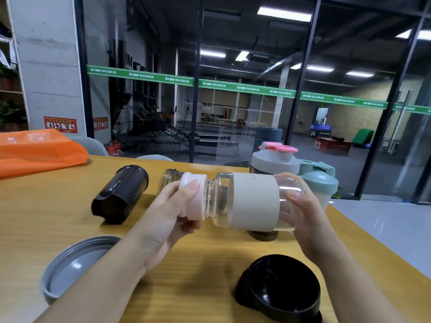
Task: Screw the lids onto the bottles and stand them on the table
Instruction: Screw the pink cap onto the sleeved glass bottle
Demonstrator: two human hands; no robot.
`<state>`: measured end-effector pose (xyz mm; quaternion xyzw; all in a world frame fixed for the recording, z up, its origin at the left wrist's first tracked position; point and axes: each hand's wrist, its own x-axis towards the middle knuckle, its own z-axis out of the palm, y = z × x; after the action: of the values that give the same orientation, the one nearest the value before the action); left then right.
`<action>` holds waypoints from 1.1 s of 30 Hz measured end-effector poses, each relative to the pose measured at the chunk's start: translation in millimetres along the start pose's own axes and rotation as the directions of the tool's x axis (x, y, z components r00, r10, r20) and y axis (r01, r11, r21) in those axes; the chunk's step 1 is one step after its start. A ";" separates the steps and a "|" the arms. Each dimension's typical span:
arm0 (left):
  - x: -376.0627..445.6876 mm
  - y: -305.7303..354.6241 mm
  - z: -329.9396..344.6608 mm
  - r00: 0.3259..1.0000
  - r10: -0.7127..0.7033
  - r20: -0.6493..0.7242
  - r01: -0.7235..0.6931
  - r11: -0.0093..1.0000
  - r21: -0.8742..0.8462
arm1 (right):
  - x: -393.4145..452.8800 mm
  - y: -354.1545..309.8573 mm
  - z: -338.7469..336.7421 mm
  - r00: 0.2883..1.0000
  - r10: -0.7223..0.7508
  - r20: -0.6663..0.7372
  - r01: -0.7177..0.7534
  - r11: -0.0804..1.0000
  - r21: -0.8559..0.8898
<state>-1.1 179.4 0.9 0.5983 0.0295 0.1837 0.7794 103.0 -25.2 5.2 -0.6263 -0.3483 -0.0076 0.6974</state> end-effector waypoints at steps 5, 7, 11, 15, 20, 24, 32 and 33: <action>-0.9 -2.3 1.2 0.998 -0.065 -0.025 0.066 0.995 0.072 | -1.7 2.2 -1.1 0.995 -0.093 -0.026 0.093 0.996 -0.015; -0.3 -3.7 0.5 0.996 -0.087 -0.019 0.089 0.993 0.082 | -2.8 1.8 -1.5 0.991 -0.132 -0.025 0.131 0.991 -0.034; 0.1 -6.0 0.3 0.993 -0.118 0.005 0.116 0.987 0.110 | -4.7 0.6 -1.2 0.980 -0.196 -0.017 0.195 0.979 -0.068; -0.5 -5.6 -0.3 0.996 -0.083 0.028 0.079 0.990 0.115 | -4.8 2.2 -1.4 0.978 -0.203 -0.035 0.201 0.978 -0.054; -0.7 -6.1 -2.6 0.996 0.004 0.090 -0.017 0.989 0.144 | -3.5 4.7 -1.4 0.985 -0.163 -0.062 0.162 0.987 -0.020; 1.7 -3.7 -4.0 0.987 0.069 0.149 -0.087 0.989 0.119 | -2.1 4.7 -0.8 0.990 -0.109 -0.087 0.113 0.993 0.037; 6.8 -0.5 -1.1 0.992 0.098 0.080 -0.105 0.991 0.078 | -0.7 9.4 0.8 0.993 -0.027 -0.116 0.038 0.995 0.089; 10.9 1.3 -0.6 0.997 0.075 0.022 -0.077 0.993 0.089 | -0.9 9.5 0.9 0.993 -0.021 -0.116 0.032 0.995 0.097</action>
<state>8.5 183.8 3.9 0.6350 0.0074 0.2061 0.7444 106.2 -22.8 -3.5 -0.5851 -0.3158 -0.0356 0.7462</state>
